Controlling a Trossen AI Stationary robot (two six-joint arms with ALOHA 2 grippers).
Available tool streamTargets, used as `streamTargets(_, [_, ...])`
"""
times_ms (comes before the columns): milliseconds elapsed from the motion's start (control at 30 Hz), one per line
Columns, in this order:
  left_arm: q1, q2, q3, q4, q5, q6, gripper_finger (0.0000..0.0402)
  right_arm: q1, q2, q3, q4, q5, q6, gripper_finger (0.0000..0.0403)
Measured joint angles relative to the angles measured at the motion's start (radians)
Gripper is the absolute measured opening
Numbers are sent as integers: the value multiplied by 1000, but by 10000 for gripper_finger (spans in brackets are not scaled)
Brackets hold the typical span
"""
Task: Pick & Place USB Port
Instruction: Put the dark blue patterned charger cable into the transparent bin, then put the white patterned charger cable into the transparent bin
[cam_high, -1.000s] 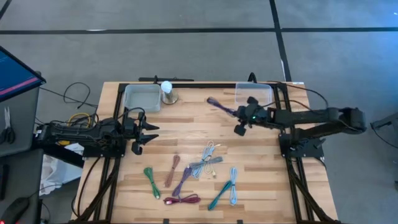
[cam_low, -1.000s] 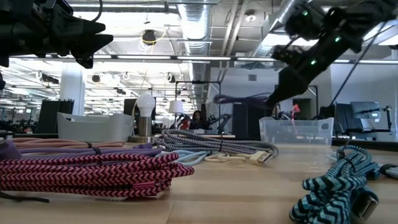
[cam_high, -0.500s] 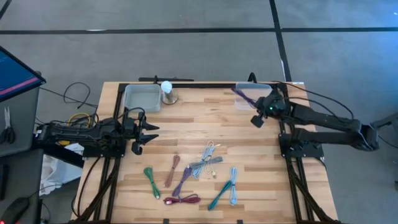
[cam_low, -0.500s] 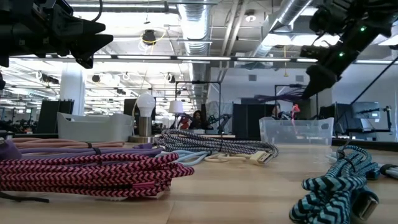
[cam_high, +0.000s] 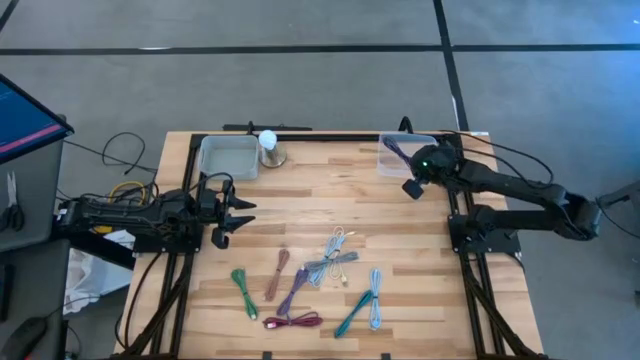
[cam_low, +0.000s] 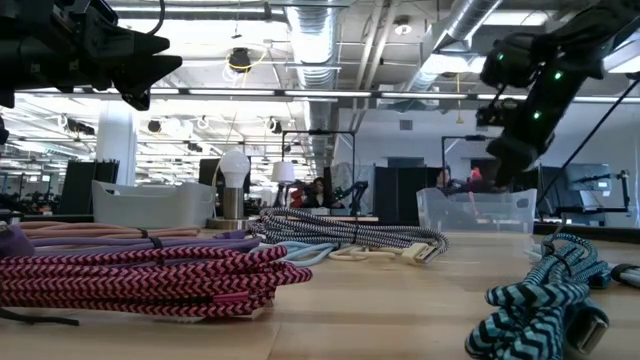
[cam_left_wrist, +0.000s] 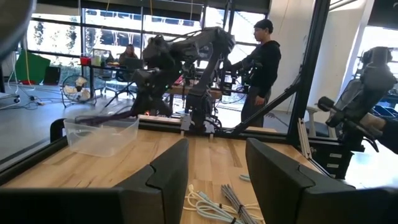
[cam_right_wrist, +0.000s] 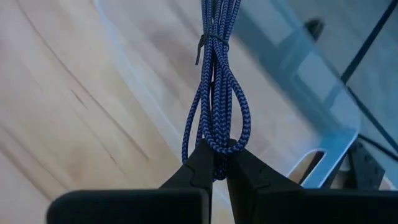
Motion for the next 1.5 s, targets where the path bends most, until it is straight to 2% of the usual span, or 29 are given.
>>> streamTargets(333, [0,0,0,0,0,0,159,-16,98,1,12,12,-1,18])
streamTargets(633, [0,0,0,0,0,0,159,-16,101,1,18,36,11,143])
streamTargets(800, [0,0,0,0,0,0,159,-5,96,1,50,35,9,184])
streamTargets(967, [0,0,0,0,0,1,159,16,53,29,50,38,-38,191])
streamTargets(1133, [0,0,0,0,0,0,159,17,-2,97,23,62,-48,174])
streamTargets(1233, [0,0,0,0,0,1,159,33,-34,138,20,-15,-43,162])
streamTargets(1500, [0,0,0,0,0,1,159,147,-70,183,30,-367,12,137])
